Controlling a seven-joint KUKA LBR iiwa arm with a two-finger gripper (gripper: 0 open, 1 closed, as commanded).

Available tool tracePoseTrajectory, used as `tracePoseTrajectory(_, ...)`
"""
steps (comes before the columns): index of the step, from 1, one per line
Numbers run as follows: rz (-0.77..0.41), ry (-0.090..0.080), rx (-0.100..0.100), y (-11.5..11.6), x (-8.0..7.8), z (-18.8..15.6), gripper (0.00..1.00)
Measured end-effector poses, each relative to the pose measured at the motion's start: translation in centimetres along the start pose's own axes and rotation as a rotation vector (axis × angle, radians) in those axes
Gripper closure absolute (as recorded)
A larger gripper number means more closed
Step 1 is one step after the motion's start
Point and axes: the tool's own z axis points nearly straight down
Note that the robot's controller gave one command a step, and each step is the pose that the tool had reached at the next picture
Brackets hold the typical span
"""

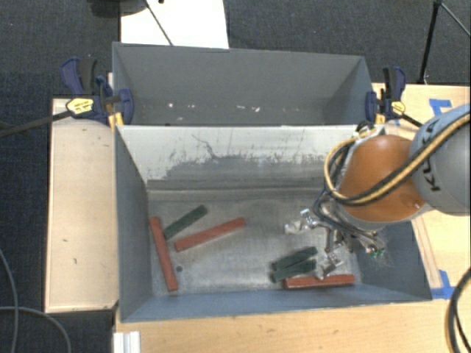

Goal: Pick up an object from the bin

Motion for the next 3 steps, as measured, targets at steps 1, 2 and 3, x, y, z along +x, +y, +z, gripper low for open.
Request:
tracePoseTrajectory(1, -0.233, -0.003, -0.003, 3.7, -1.0, 0.9, 1.00)
tracePoseTrajectory(2, -0.233, -0.003, -0.003, 3.7, -1.0, 0.9, 1.00)
tracePoseTrajectory(3, -0.617, 0.011, -0.015, 5.5, -3.8, -17.3, 1.00)
